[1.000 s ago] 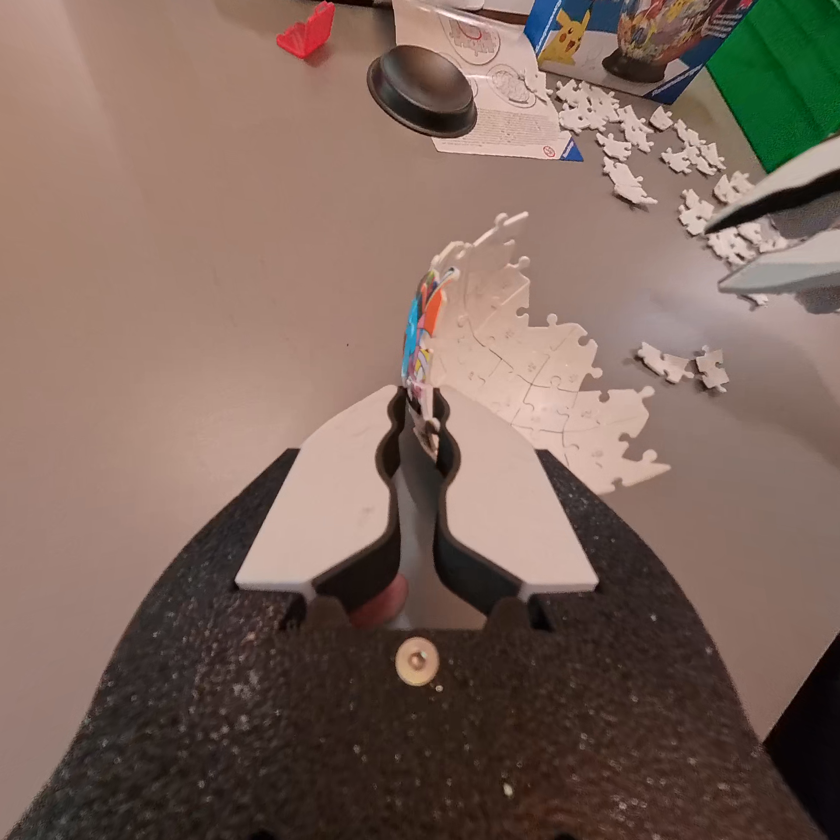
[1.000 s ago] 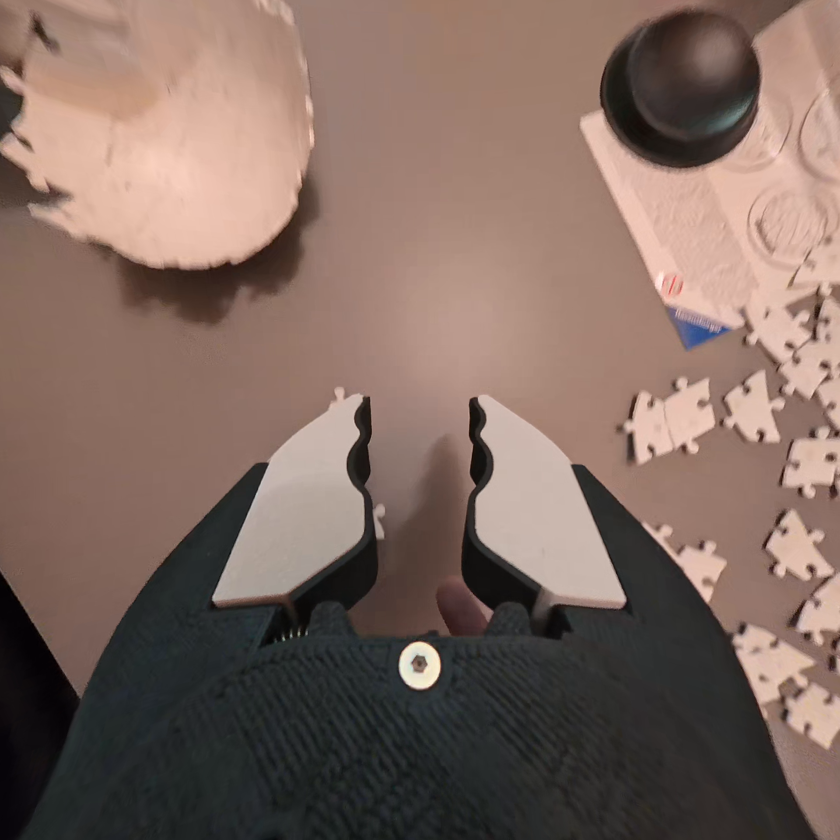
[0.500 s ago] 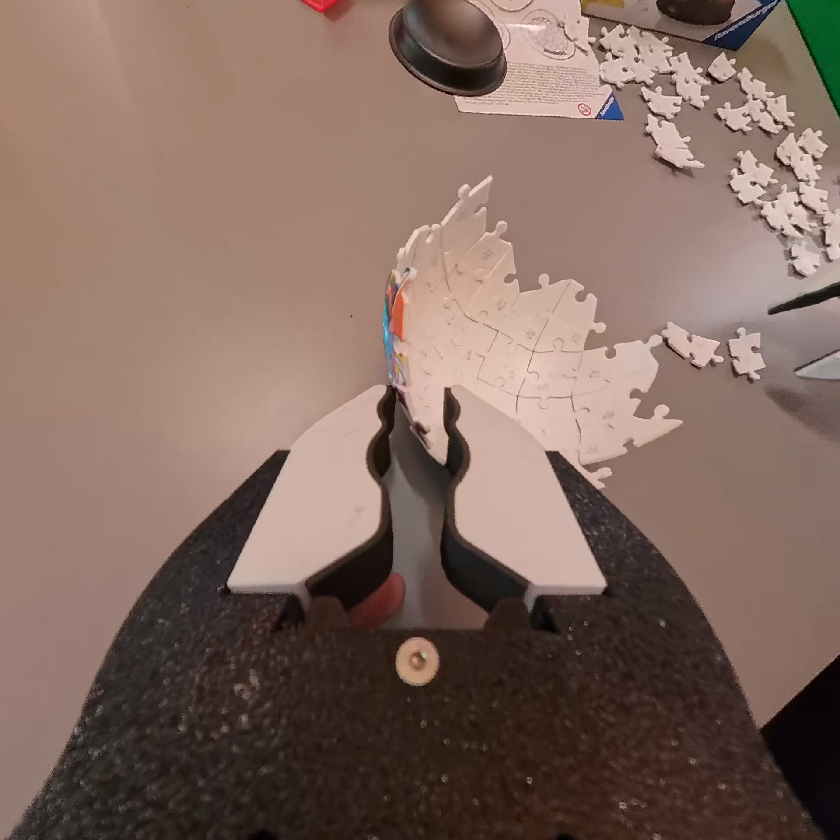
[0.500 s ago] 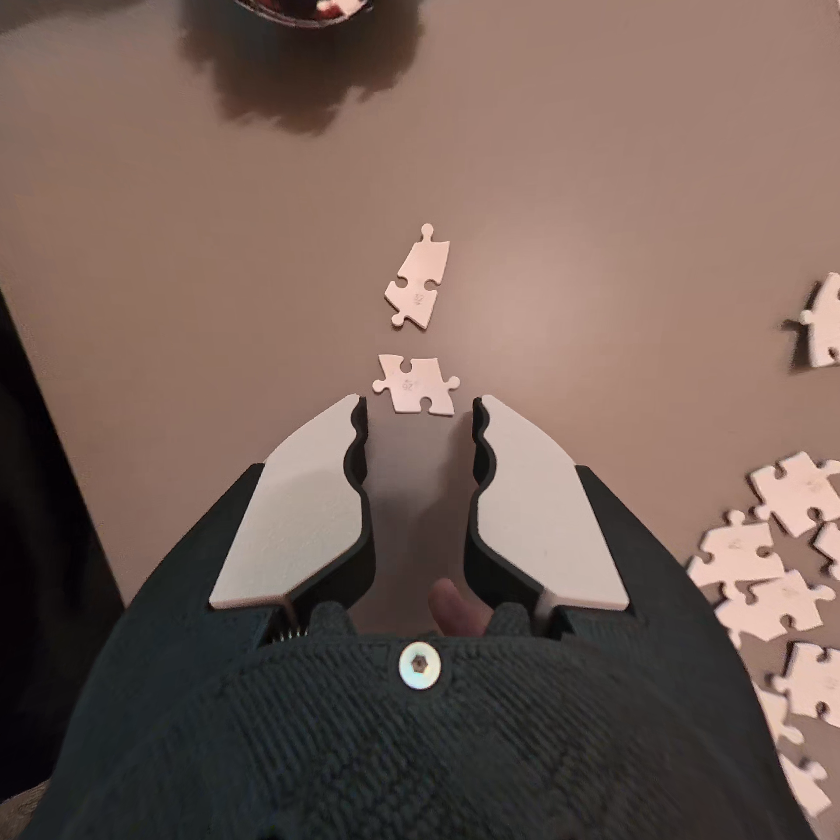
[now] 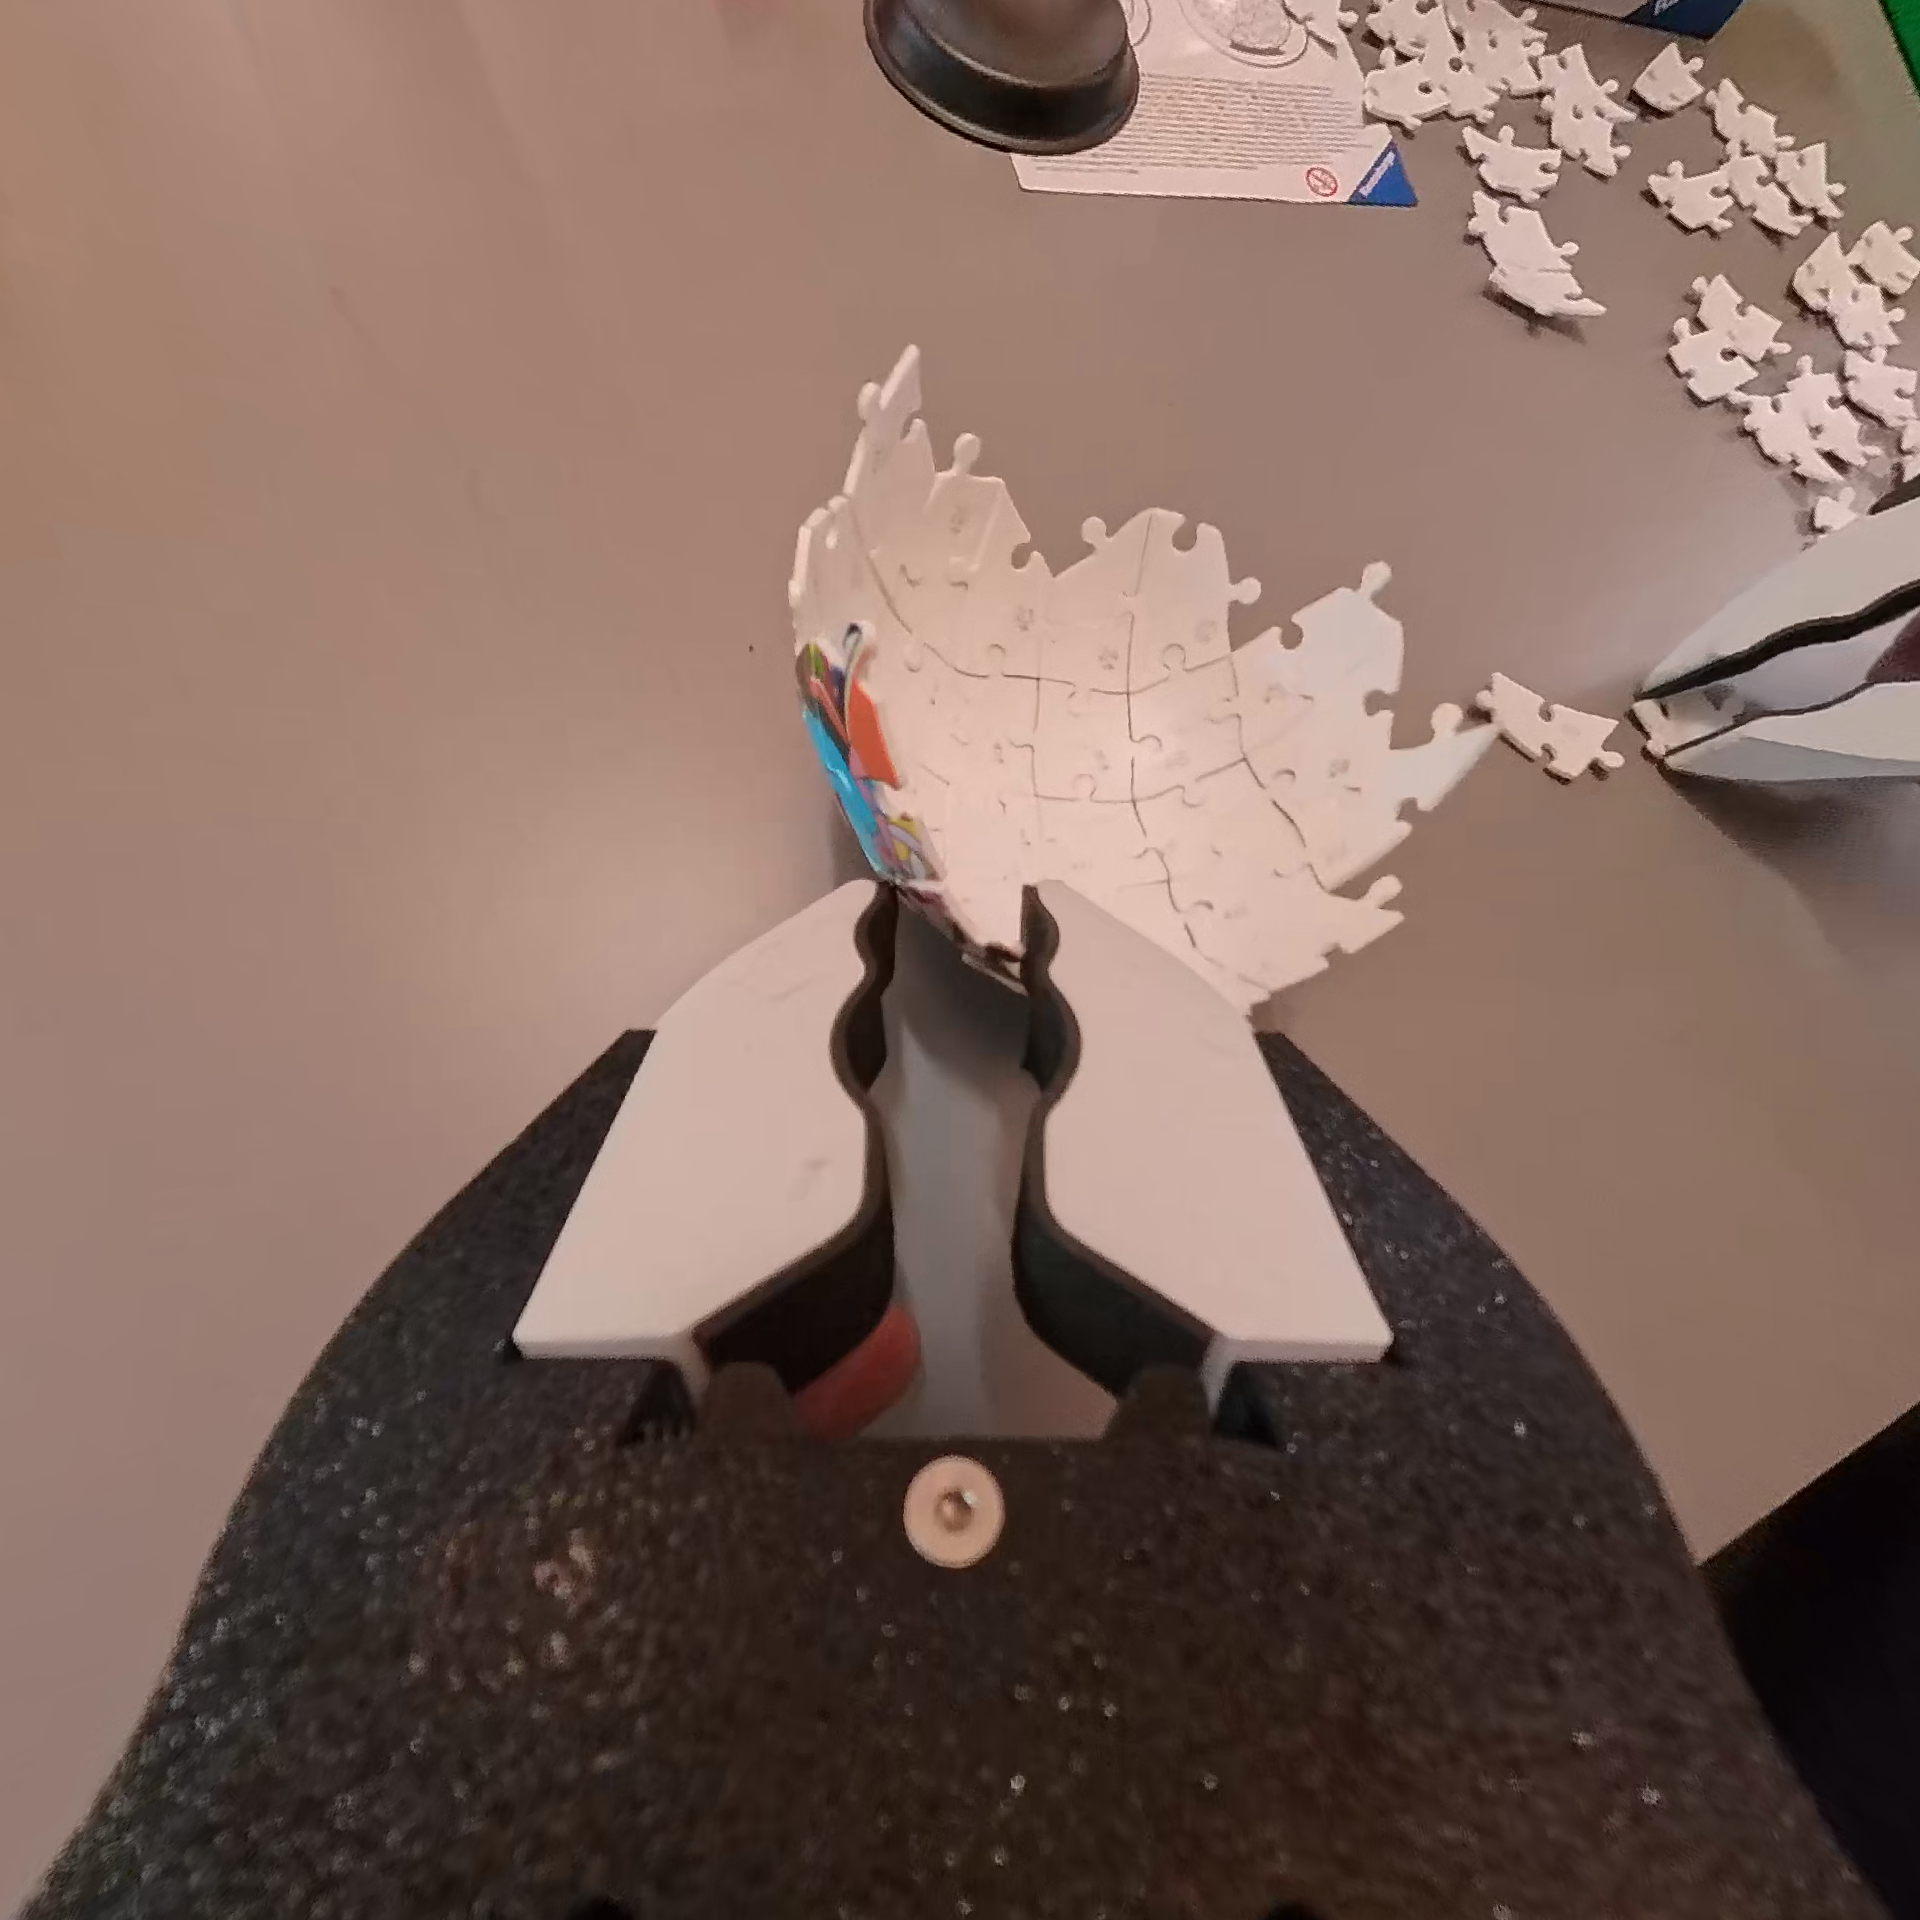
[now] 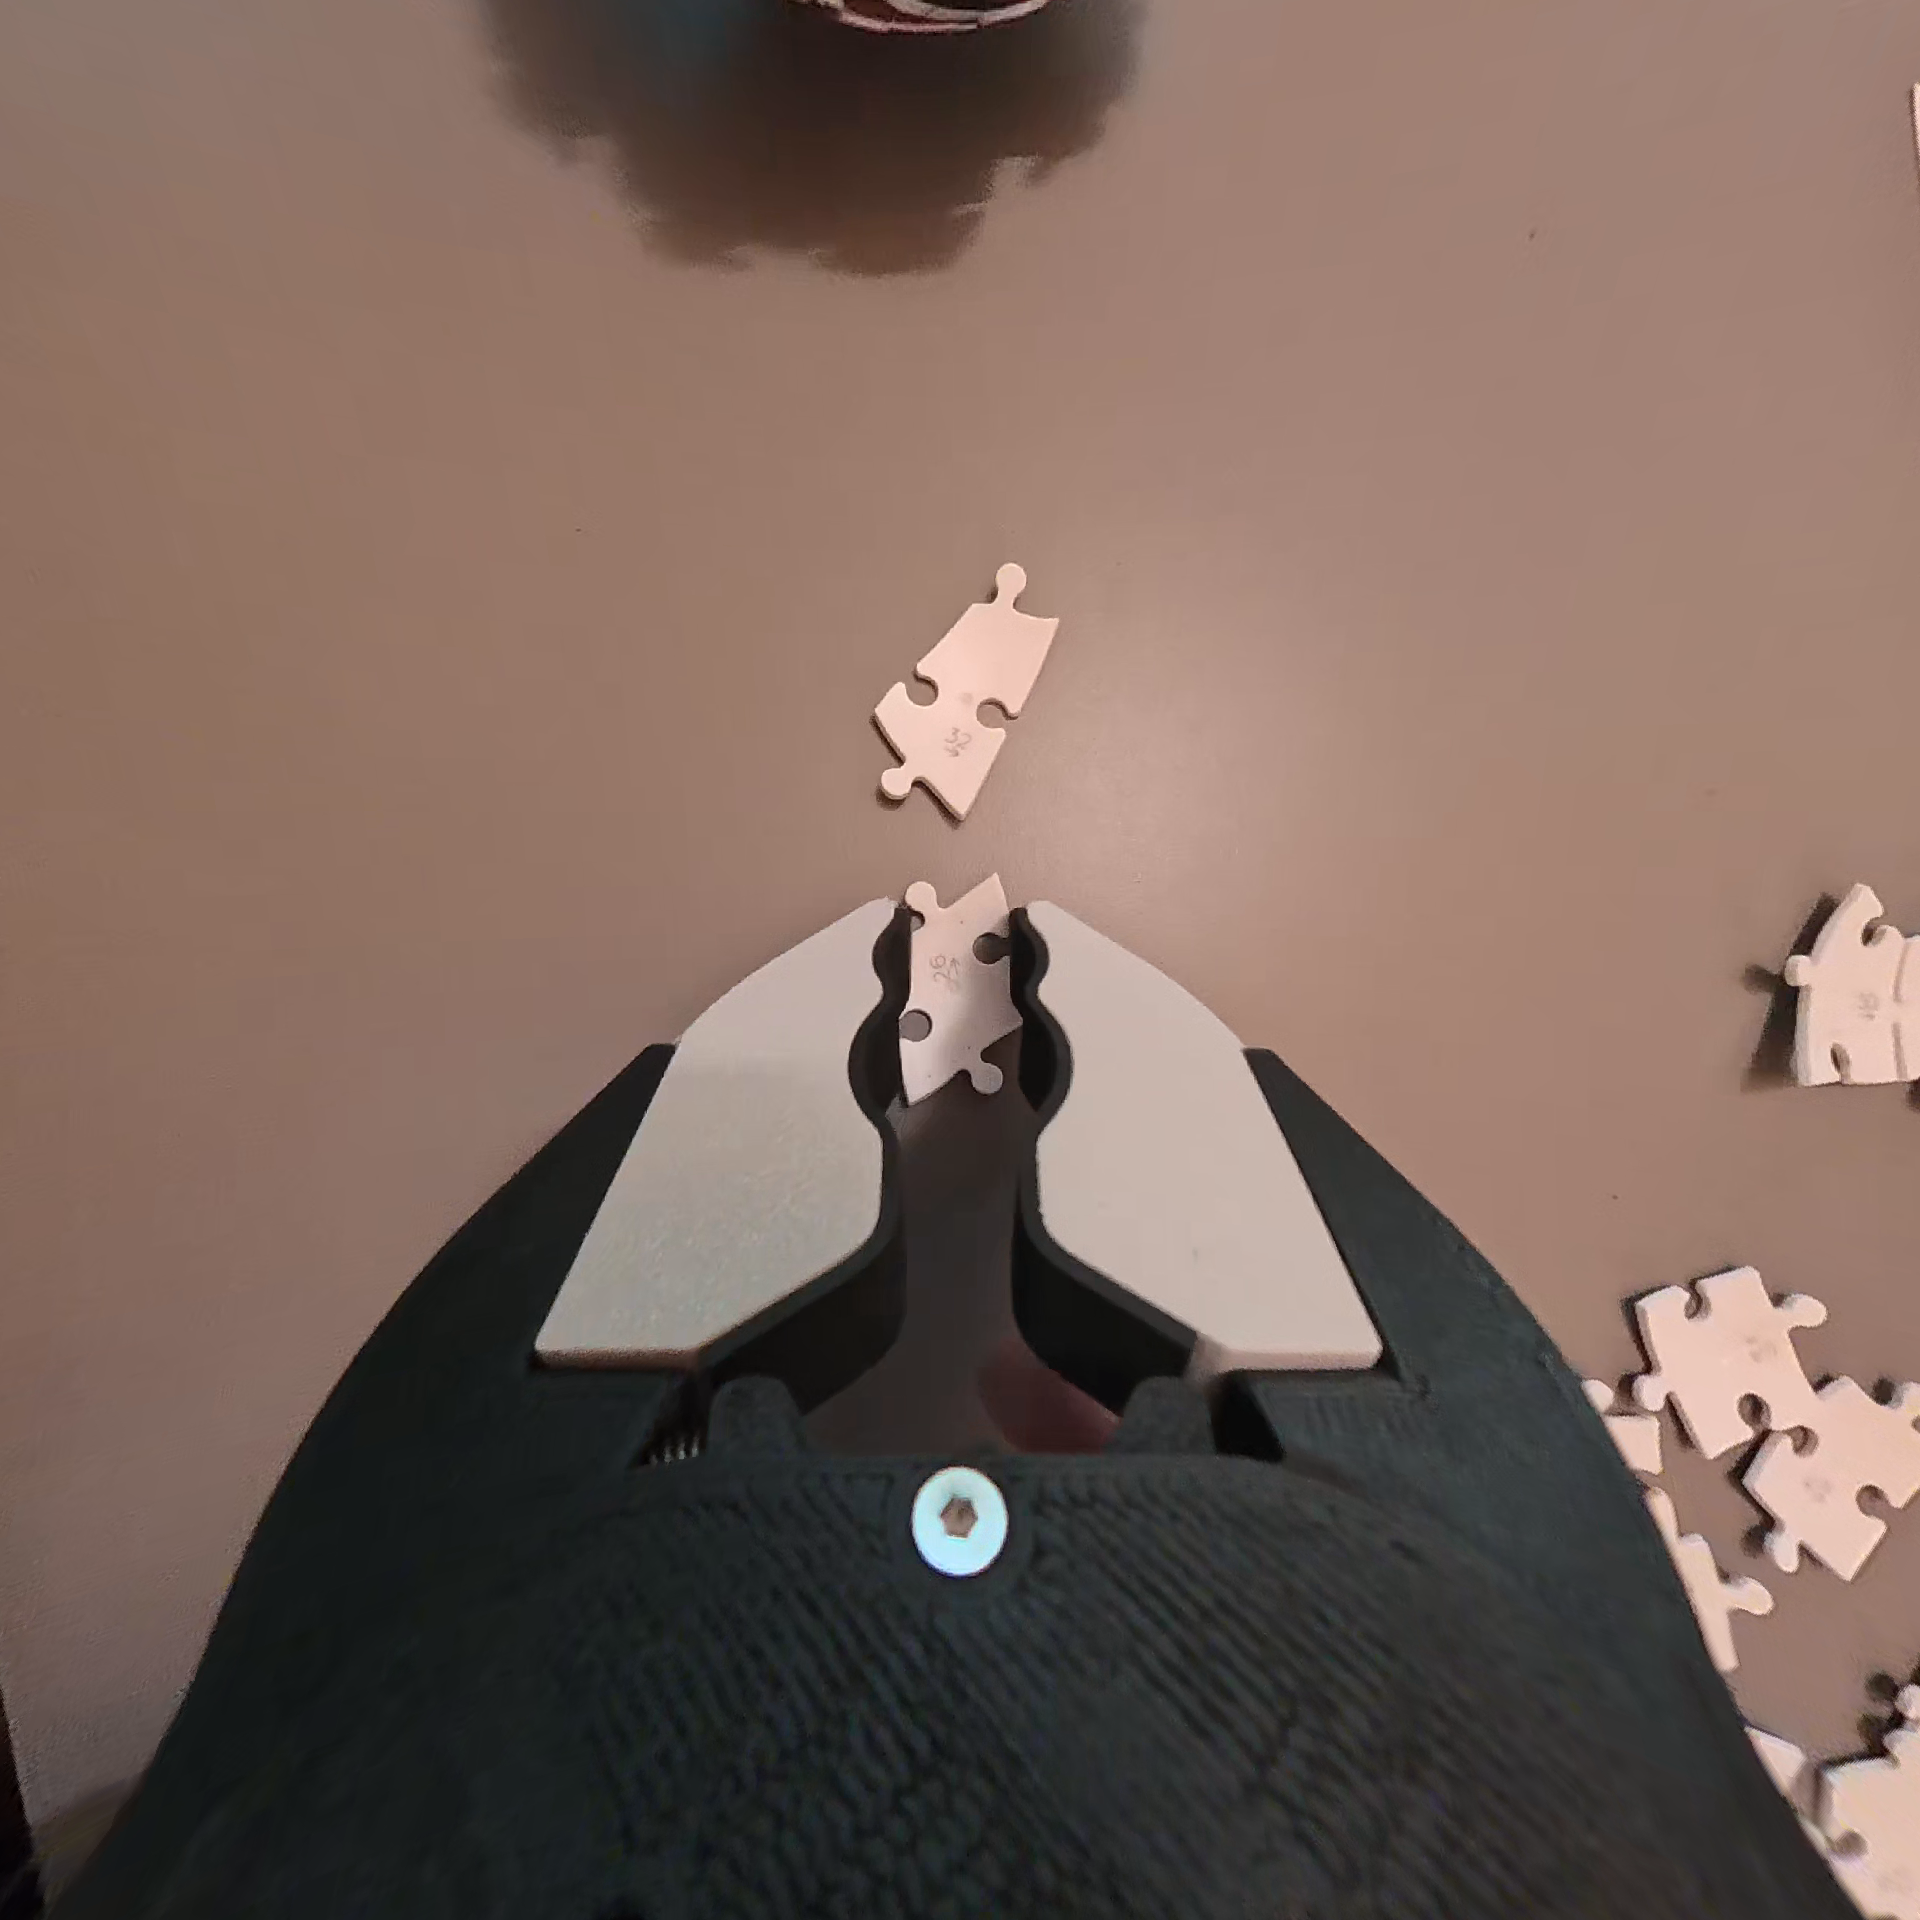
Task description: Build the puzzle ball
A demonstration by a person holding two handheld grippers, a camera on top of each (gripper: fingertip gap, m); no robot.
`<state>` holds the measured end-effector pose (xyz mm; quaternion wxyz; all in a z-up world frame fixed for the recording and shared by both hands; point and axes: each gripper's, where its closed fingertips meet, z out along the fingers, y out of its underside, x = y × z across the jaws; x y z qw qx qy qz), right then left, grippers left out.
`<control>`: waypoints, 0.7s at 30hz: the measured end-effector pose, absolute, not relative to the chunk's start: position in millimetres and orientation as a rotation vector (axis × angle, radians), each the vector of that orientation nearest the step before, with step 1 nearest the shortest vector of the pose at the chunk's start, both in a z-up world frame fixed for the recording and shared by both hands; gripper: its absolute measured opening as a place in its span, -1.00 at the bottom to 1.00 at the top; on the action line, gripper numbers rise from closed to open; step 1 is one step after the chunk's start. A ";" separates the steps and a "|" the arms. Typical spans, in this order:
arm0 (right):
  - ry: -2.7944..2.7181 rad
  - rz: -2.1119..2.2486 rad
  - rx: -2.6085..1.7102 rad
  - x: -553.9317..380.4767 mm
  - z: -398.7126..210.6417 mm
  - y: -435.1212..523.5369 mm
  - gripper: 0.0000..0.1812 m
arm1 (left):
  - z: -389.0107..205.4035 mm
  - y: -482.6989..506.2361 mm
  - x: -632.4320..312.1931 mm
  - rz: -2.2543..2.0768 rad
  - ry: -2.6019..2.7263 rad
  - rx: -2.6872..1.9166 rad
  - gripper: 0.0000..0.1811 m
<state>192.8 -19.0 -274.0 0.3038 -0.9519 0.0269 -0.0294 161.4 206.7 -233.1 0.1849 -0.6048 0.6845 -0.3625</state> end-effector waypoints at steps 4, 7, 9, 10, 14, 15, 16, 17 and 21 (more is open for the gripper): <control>0.087 -0.077 -2.500 193.8 -273.7 -19.6 -0.80 | -233.9 204.7 157.9 -1.018 1.939 -1.700 -0.75; 0.026 -0.182 -2.459 197.5 -264.2 -19.1 -0.99 | -232.2 202.8 154.7 -1.015 1.952 -1.689 -0.74; 0.011 -0.218 -2.424 198.7 -256.1 -18.2 -1.00 | -231.7 202.7 153.2 -1.018 1.954 -1.682 -0.74; 0.003 -0.214 -2.415 197.5 -254.7 -18.2 -1.00 | -232.3 202.5 152.7 -1.020 1.954 -1.685 -0.73; -0.006 -0.288 -2.508 204.0 -255.2 -41.7 -0.92 | -233.7 202.7 150.1 -1.011 1.959 -1.690 -0.71; 0.007 -0.227 -2.514 198.0 -253.5 -46.5 -0.77 | -232.2 202.6 148.9 -1.013 1.956 -1.688 -0.71; 0.019 -0.136 -2.506 188.6 -250.7 -48.1 -0.71 | -229.8 202.5 147.8 -1.018 1.952 -1.680 -0.70; 0.031 -0.077 -2.480 181.2 -246.9 -46.8 -0.69 | -227.8 202.5 146.8 -1.023 1.947 -1.671 -0.70; 0.015 -0.026 -2.501 165.4 -256.3 -47.7 -0.50 | -227.8 202.0 145.3 -1.033 1.946 -1.665 -0.70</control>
